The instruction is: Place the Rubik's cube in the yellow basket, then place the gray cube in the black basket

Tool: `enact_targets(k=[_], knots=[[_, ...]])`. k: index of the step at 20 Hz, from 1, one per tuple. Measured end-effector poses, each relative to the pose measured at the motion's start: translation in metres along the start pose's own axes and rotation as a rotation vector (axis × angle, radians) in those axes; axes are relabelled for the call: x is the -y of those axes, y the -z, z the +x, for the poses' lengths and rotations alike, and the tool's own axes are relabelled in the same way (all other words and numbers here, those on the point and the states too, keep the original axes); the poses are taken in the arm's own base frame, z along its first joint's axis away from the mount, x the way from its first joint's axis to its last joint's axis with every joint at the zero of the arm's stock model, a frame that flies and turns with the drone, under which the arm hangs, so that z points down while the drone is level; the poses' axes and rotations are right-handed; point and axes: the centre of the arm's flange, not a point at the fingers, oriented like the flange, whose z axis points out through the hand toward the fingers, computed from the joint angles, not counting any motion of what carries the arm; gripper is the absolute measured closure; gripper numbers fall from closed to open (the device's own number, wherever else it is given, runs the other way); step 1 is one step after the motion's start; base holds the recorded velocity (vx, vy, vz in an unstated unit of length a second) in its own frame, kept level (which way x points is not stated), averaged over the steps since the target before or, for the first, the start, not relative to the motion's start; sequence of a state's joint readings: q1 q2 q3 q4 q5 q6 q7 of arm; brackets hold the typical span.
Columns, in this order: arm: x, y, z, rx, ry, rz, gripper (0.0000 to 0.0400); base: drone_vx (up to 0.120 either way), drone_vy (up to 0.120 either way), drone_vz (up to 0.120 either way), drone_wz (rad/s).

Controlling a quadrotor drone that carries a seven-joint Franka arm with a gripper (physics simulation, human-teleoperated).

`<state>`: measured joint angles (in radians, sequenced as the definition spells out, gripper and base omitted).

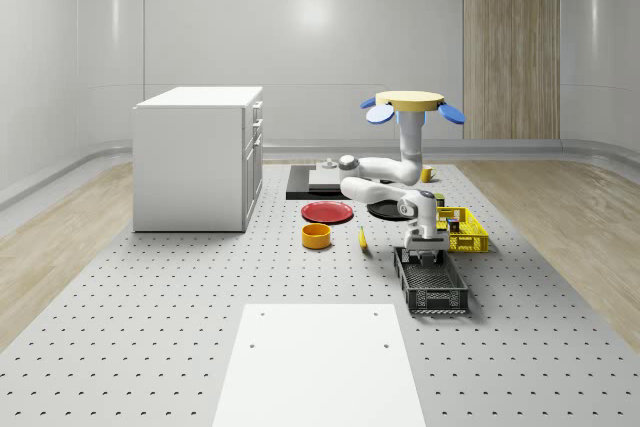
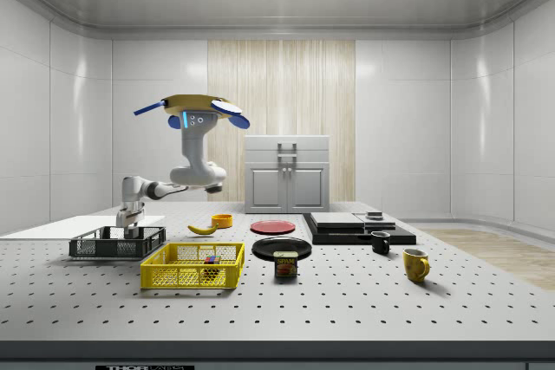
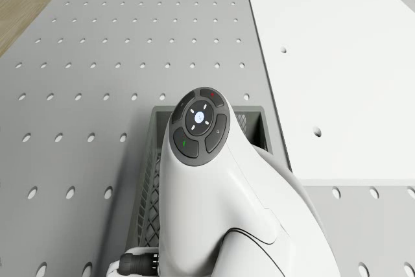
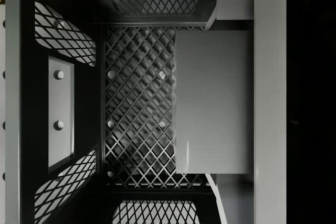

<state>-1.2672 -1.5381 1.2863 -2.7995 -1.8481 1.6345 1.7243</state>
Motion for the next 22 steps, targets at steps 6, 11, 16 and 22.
enact_targets(k=[6, 11, 16, 22], knots=[[0.0, -0.018, 0.0, 0.0, 0.0, 0.0, 0.015, 0.0, 0.0, 0.0, 0.0], [0.0, -0.034, 0.0, 0.0, 0.0, 0.0, 0.015, 0.0, 0.0, 0.0, 0.0], [0.0, -0.04, 0.0, 0.0, 0.0, 0.0, 0.0071, 0.0, 0.0, 0.0, 0.0], [0.0, -0.026, 0.0, 0.0, 0.0, 0.0, 0.0016, 0.0, 0.0, 0.0, 0.0]])
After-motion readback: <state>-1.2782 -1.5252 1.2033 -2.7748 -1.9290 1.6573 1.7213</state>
